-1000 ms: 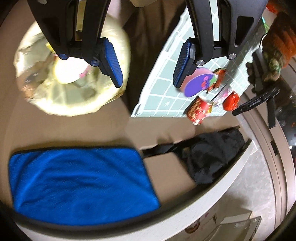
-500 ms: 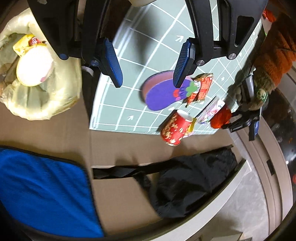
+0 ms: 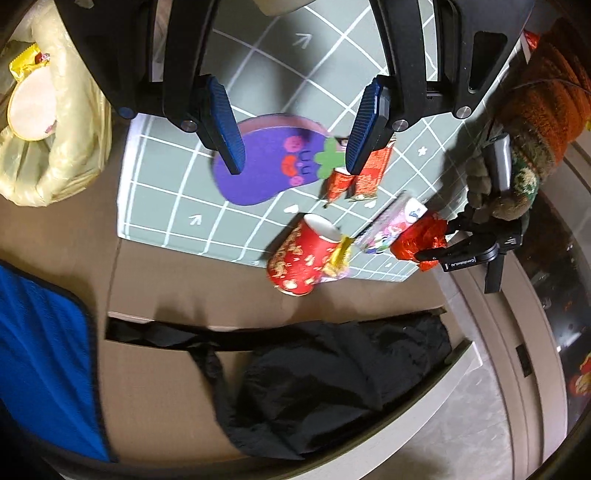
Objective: Collect trash
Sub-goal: 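Grasp the red plastic bag with the left gripper while the right grasps the pink Kleenex pack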
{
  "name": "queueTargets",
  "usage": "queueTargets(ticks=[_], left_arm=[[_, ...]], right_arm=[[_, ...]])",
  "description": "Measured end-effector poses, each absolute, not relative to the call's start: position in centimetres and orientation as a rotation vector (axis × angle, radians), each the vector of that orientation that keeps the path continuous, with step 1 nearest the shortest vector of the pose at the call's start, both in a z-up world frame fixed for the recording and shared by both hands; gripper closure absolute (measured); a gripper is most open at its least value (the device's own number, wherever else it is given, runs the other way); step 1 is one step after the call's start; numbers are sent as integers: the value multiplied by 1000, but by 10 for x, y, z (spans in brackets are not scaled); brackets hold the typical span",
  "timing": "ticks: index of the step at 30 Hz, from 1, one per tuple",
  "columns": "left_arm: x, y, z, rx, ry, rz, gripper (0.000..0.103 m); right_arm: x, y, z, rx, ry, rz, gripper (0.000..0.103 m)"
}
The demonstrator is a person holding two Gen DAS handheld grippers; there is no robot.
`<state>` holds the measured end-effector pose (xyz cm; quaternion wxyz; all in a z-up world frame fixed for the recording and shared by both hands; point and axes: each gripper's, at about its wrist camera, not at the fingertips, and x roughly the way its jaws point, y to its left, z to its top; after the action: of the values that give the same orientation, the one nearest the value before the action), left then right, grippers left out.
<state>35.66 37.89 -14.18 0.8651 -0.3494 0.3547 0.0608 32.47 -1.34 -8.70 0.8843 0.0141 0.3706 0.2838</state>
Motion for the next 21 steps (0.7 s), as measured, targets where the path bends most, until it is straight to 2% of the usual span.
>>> queueTargets(ticks=[9,21], left_arm=[[291,323,-125,-611,774,19,43],[200,336,-87,-490,583,206,43]], right_arm=[[319,4,-91,10,800,625,48],[333,105,-93,-76,802,738,48]])
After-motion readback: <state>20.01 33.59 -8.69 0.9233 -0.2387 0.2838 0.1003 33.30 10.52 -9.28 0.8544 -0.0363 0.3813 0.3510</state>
